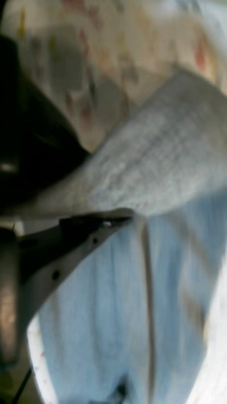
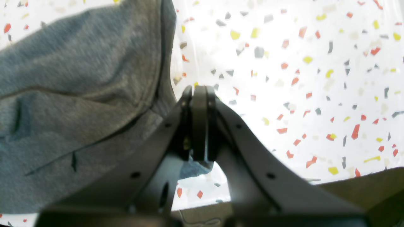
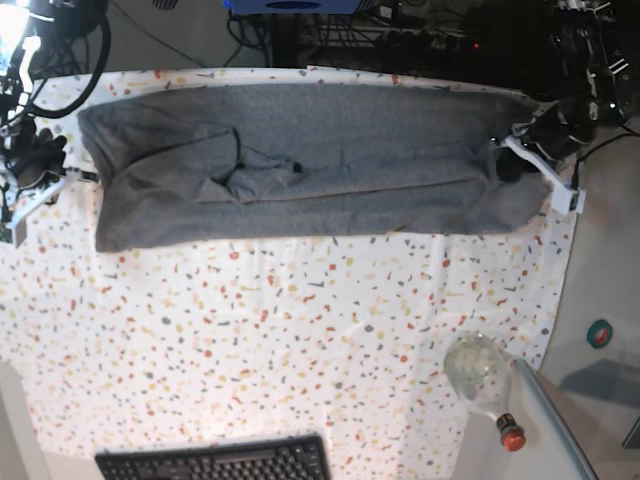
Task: Layout the t-shirt on the table in an organized manner, then fold the t-shirt properly
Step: 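Grasp the strip's other end with the left gripper, then fold the strip end with the left gripper toward the right gripper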
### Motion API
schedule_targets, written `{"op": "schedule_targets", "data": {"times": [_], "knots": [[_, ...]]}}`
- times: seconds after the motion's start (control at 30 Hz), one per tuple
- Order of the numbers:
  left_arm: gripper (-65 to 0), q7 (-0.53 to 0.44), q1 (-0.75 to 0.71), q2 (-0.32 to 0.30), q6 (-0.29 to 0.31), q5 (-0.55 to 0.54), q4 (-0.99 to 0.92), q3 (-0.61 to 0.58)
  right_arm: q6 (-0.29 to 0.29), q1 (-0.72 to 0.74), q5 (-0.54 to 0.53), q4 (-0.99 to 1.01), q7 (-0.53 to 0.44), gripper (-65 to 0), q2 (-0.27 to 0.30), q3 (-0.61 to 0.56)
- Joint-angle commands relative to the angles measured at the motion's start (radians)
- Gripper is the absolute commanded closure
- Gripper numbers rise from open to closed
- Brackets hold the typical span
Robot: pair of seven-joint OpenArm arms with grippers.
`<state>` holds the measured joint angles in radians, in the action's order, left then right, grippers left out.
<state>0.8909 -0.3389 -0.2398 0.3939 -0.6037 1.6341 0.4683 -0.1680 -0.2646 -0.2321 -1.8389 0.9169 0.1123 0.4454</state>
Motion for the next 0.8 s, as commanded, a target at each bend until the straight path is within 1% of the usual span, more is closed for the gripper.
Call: {"op": "schedule_targets", "data": {"times": [0.0,0.17,0.27,0.4,0.47,0.57,0.6,0.77], "knots": [[0.0,-0.017,-0.004,-0.003,-0.006,-0.012,0.050,-0.021,-0.002,0.004,-0.003,-0.015,-0.014,0.0,0.011,0.003],[0.0,0.072,0.010,0.035,-0.112,-0.012,0.133,-0.187,-0.002,0.004,-0.003,-0.015,-0.014,0.0,0.011,0.003],[0.0,0.080,0.033,0.046,-0.148,-0.012,0.159,-0.294,-0.002,0.004,-0.003,-0.015,-0.014,0.0,0.011,0.003],[0.0,0.080,0.068,0.046,-0.249,-0.014,0.157,-0.458,-0.002,0.003,-0.003,-0.015,-0.012,0.0,0.011,0.005],[0.0,0.080,0.074,0.046,-0.284,-0.015,0.154,-0.535,-0.002,0.003,-0.003,-0.015,-0.012,0.0,0.011,0.008],[0.0,0.078,0.076,0.052,-0.318,-0.018,0.151,-0.609,-0.002,0.003,-0.003,-0.015,-0.012,0.0,0.011,0.010],[0.0,0.078,0.085,0.063,-0.329,-0.018,0.151,-0.624,-0.002,0.003,-0.003,-0.015,-0.012,0.0,0.011,0.008],[0.0,0.078,0.102,0.095,-0.349,-0.015,0.130,-0.636,-0.002,0.003,-0.003,-0.017,-0.012,0.0,0.011,0.006]]}}
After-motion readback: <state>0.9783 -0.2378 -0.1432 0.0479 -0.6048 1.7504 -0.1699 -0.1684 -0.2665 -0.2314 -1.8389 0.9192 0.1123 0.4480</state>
